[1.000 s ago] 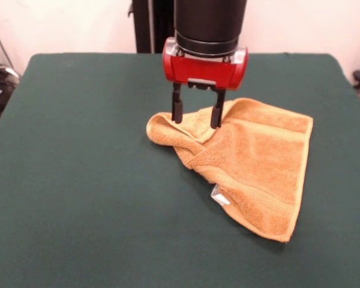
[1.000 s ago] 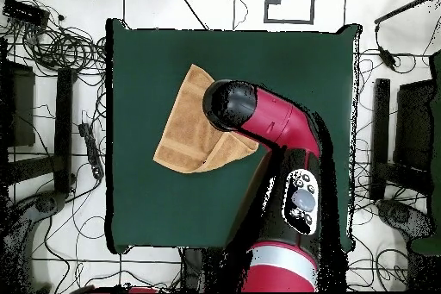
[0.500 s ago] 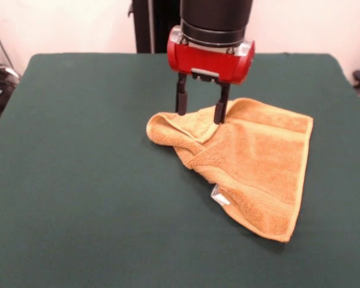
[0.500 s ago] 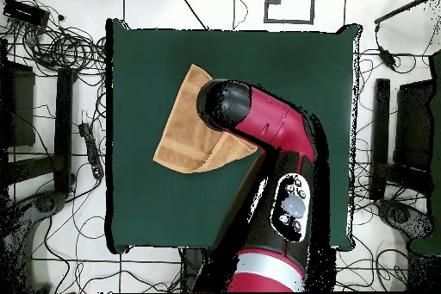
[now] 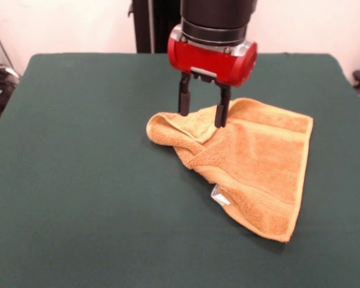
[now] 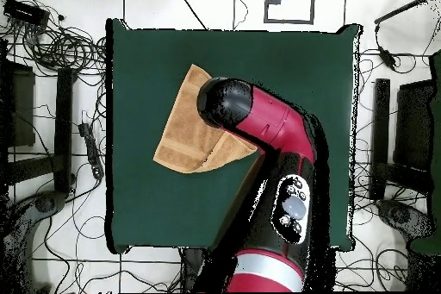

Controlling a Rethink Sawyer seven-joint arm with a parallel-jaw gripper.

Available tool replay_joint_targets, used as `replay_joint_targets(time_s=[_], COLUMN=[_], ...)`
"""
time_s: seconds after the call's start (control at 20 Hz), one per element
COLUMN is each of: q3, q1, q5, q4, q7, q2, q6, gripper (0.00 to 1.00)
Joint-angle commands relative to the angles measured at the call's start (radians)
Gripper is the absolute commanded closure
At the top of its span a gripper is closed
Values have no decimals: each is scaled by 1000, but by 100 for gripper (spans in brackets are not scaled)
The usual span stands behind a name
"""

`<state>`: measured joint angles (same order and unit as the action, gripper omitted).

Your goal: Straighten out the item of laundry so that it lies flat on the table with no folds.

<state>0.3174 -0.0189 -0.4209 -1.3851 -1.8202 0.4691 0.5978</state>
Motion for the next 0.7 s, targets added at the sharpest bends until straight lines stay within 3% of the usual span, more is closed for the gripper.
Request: replay_joint_targets(time_s=[0.05,0.7], q3=[-48,-44], q1=[2,-5], q5=[-59,-37], q4=[-82,-82], q7=[-327,-361], q2=[-97,-112], q6=[-16,-16], gripper=[0,0])
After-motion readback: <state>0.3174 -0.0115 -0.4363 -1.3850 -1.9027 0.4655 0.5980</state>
